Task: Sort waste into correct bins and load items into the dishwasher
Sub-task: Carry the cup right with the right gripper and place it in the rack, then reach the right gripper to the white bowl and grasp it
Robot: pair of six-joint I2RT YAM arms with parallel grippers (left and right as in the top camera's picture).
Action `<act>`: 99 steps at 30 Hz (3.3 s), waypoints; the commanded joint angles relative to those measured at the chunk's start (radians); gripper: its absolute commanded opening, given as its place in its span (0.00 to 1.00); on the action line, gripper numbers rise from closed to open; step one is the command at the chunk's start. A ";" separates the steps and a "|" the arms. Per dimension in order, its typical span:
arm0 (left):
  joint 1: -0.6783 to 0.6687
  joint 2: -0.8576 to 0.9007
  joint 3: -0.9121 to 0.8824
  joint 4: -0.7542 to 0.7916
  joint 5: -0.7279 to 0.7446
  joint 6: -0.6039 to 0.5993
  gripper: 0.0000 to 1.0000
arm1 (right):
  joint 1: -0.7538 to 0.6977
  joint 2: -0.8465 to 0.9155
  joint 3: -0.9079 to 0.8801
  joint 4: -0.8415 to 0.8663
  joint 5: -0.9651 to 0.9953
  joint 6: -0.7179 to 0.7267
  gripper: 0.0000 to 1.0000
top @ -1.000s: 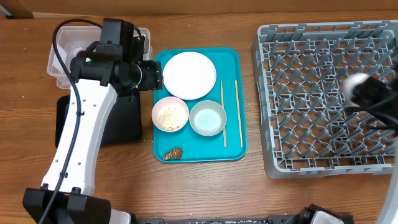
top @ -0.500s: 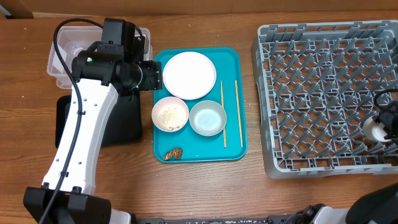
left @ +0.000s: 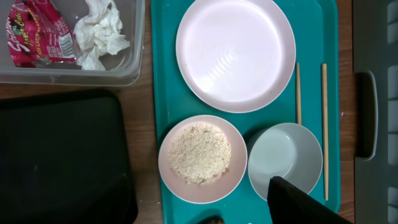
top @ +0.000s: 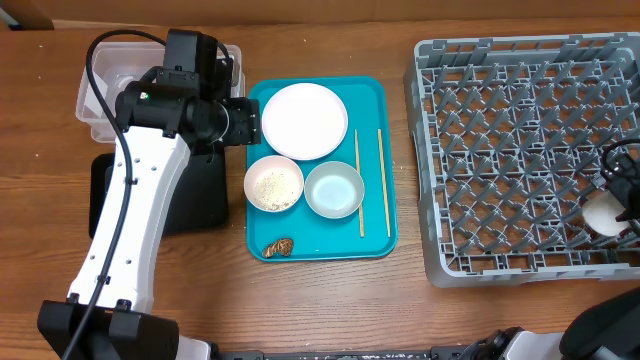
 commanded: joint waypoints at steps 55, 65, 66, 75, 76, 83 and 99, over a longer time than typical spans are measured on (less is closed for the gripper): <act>0.055 0.023 0.013 -0.100 -0.118 -0.049 0.80 | 1.128 0.229 -0.020 0.243 -0.269 0.082 0.76; 0.055 0.023 0.013 -0.103 -0.119 -0.048 0.81 | 1.140 0.367 -0.020 0.237 -0.243 0.184 0.29; 0.055 0.023 0.013 -0.103 -0.119 -0.048 0.81 | 1.140 0.367 -0.020 0.238 -0.243 0.184 0.24; 0.055 0.023 0.013 -0.104 -0.118 -0.049 0.82 | 1.126 0.326 0.047 0.170 -0.222 0.144 0.04; 0.055 0.023 0.013 -0.104 -0.118 -0.049 0.82 | 1.121 0.312 0.071 0.154 -0.200 0.142 0.04; 0.055 0.023 0.013 -0.104 -0.118 -0.049 0.82 | 1.049 0.186 0.288 0.059 0.064 0.142 0.04; 0.055 0.023 0.013 -0.091 -0.118 -0.049 0.84 | 0.710 0.081 0.312 0.179 0.827 0.143 0.04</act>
